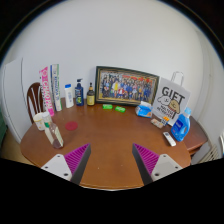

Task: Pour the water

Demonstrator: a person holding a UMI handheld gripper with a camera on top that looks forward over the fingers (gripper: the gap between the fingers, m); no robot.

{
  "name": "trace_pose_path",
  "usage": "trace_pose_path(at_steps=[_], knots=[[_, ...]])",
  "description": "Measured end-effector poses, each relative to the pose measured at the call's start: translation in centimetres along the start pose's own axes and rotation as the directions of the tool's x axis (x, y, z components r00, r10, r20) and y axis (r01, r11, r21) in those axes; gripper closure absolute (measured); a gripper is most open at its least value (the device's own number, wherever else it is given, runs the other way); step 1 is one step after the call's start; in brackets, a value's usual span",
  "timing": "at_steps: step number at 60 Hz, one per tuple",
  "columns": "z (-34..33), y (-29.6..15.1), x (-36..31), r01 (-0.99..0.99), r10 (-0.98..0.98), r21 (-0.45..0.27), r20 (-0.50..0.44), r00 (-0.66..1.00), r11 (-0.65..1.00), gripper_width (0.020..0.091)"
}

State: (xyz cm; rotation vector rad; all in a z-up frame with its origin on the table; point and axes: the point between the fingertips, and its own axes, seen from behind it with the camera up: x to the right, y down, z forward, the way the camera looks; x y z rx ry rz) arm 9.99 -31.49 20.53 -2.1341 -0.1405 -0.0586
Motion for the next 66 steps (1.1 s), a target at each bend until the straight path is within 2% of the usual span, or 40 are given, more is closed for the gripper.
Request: trace_pose_path(at_steps=[9,16,28,38,44,50,55,59,63,64,66], knots=[[0.3,1.1,-2.2,0.003,-0.003,-0.018,0.008,1.000,1.000,0.0251],[0.4,2.3,-6.3,-0.009,0.010,-0.020,0.049,0.999,1.000,0.0250],[1.9,2.6,-16.1,-0.017,0.009,0.055,0.144,0.990,0.998,0.0245],[6.4,2.1,-23.3,-0.008,-0.015,0.112,0.201,0.979,0.994,0.0247],[9.9,1.3,-26.0,0.003,-0.038,0.164,0.212,0.976,0.986,0.0248],[13.2,1.0,-27.8,0.009,-0.049,0.184,0.212,0.976,0.983,0.0258],[15.7,1.1,-28.2,0.010,-0.045,0.193,0.181,0.982,0.981,0.0328],[17.2,1.3,-28.3,0.004,-0.035,0.189,0.158,0.987,0.982,0.0426],[17.9,1.4,-29.3,-0.015,-0.022,0.195,0.187,0.982,0.981,0.0509],[18.0,1.4,-29.6,-0.022,-0.017,0.196,0.197,0.980,0.980,0.0551],[18.1,1.2,-29.4,-0.027,-0.014,0.209,0.190,0.982,0.978,0.0558]])
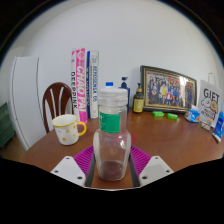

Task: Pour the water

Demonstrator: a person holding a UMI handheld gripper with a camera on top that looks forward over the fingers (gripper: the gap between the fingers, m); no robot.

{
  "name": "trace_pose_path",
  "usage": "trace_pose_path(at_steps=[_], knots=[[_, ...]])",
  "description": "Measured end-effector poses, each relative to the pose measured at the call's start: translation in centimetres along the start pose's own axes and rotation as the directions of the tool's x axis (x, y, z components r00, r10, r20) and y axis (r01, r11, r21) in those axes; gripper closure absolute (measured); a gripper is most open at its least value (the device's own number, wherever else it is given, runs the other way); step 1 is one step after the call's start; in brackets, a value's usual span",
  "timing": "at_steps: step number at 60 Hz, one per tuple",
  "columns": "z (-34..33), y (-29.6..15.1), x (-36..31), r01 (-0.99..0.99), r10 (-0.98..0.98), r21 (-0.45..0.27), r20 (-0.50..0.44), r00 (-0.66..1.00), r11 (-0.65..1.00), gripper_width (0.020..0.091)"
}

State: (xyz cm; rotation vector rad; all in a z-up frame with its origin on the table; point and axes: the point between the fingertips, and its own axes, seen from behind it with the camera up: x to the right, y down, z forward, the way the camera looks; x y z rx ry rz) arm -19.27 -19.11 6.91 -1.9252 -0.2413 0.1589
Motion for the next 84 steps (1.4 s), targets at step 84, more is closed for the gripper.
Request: trace_pose_path(at_steps=[84], knots=[[9.2,-15.7,-4.5,0.763,-0.825,-0.406,-0.035,-0.564,-0.504,0.0671]])
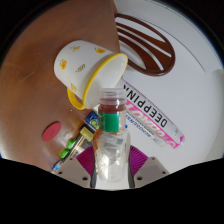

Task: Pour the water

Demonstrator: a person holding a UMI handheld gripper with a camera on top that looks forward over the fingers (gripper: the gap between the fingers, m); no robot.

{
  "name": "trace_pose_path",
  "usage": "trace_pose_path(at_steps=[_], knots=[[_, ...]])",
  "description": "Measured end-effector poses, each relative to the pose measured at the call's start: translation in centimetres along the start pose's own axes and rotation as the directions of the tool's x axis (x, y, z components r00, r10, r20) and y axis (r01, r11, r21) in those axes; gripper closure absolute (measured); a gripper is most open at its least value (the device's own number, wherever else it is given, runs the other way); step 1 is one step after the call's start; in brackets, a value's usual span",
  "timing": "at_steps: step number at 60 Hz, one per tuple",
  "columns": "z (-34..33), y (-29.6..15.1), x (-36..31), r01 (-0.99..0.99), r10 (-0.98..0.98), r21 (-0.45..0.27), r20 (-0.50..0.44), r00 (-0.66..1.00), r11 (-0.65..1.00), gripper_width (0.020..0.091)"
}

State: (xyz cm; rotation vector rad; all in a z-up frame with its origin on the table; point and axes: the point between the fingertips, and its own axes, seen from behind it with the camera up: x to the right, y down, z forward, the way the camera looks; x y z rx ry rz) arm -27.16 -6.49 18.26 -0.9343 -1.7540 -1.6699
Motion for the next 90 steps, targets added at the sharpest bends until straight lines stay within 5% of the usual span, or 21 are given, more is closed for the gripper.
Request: trace_pose_path(at_steps=[20,37,56,73,90], knots=[[0.2,-0.5,0.0,-0.099,0.098,0.046,0.035,0.995,0.994,0.0672],[0.6,1.1,0.2,-0.485,0.469,0.085,0.153,0.870,0.870,0.0675],[1.5,4.2,-1.7,-0.978,0.909,-0.019,0.371,0.188,0.209,0.0674],[4.4,3.2,-8.0,-0.939,0.845,-0.195,0.412,-0.341,-0.283,0.0673],[6.0,0.0,-13.8,-0.849,0.756,-0.283,0.389,-0.526,-0.446,0.0667]])
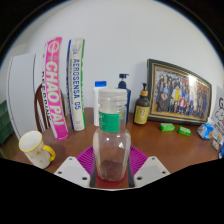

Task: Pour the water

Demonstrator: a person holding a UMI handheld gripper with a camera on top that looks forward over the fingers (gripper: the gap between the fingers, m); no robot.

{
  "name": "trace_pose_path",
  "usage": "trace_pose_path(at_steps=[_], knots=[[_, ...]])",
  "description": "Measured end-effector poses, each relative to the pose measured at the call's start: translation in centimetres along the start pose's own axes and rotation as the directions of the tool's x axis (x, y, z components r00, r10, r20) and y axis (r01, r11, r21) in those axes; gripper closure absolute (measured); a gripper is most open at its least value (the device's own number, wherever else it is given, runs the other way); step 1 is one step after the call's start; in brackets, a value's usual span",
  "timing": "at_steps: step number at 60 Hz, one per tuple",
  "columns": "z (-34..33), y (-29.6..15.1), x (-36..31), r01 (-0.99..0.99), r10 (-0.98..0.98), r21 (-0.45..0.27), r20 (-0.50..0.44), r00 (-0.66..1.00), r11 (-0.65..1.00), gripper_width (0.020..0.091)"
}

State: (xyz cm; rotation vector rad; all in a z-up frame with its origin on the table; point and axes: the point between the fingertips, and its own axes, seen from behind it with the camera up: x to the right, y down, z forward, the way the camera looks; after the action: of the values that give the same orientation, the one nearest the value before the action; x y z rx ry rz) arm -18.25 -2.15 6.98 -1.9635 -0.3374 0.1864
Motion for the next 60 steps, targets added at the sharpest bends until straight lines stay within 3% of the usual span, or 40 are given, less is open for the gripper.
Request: trace_pose_path(at_steps=[12,23,27,31,34,38,60], knots=[[0.0,0.1,0.2,-0.027,0.028,0.038,-0.024,0.999,0.999,0.0648],[-0.2,0.6,0.4,-0.039,0.039,0.007,-0.058,0.998,0.999,0.0544],[-0.6,1.4,0.6,-0.037,0.034,-0.035,-0.076,0.997,0.999,0.0424],[-1.1,1.4,0.7,-0.026,0.022,-0.047,-0.084,0.996,0.999,0.0234],[-2.0,1.4,0.9,-0.014,0.008,-0.057,-0.101,0.995,0.998,0.0270],[-3.4,1.1,0.8,0.000,-0.008,-0.066,-0.117,0.993,0.998,0.0243],[-17.5,-1.0,-4.5,-0.031,-0.006,-0.176,-0.202,0.979,0.984,0.0249]])
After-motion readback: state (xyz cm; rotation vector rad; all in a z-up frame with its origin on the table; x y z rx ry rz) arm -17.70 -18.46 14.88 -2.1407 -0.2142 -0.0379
